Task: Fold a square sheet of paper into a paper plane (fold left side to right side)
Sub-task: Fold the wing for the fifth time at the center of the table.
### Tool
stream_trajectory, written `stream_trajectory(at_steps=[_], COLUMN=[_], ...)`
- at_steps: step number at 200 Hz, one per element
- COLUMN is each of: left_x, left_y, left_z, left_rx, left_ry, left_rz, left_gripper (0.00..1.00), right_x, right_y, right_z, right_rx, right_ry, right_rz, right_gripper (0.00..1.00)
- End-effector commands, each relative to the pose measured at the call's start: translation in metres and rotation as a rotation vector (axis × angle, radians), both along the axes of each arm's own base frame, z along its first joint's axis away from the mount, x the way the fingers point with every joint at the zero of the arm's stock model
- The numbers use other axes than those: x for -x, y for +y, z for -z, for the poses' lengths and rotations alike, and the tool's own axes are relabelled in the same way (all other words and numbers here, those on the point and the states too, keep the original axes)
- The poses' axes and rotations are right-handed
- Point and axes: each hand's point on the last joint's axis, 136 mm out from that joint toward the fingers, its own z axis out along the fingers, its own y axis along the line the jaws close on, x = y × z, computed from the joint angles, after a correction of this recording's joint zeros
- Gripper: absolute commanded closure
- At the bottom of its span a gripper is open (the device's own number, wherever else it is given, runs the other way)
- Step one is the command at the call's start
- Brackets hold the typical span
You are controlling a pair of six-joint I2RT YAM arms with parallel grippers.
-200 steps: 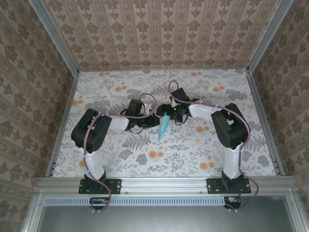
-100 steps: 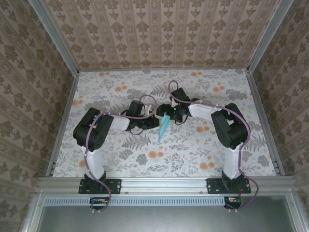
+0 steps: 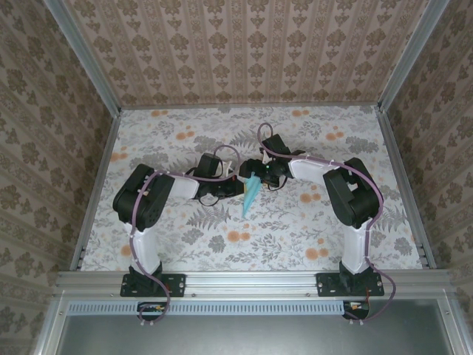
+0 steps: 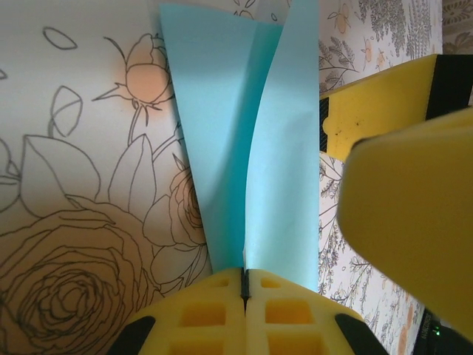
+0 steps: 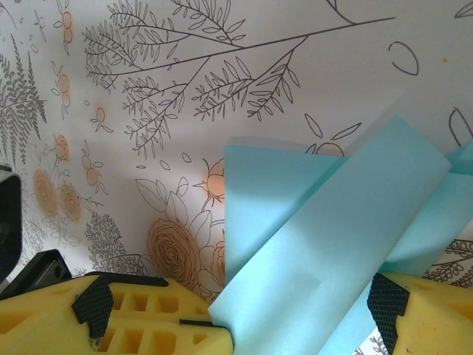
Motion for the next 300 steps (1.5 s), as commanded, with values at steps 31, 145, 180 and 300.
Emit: stream_trajectory(at_steps=[31, 145, 180, 300], left_x=[0.006, 0.007, 0.007, 0.006], left_y=[0.010, 0.010, 0.010, 0.010], left_z=[0.022, 0.023, 0.024, 0.025], left_rx=[-0.077, -0.086, -0.088, -0.100], left_ry=[0.063, 0.071, 0.074, 0.078], left_rz=[0.005, 0.006, 0.008, 0.008], left_gripper=[1.00, 1.00, 1.00, 1.00], right_x=[-0.009, -0.005, 0.000, 0.016], right_y=[-0.007, 0.011, 0.006, -0.014], right_z=[-0.031, -0.032, -0.016, 0.013], right_rx=[-0.013, -0.102, -0.060, 0.056], right_ry=[-0.064, -0.038, 0.001, 0.075], right_rz=[0.011, 0.001, 0.010, 0.017], right_gripper=[0.06, 0.46, 0.63, 0.98])
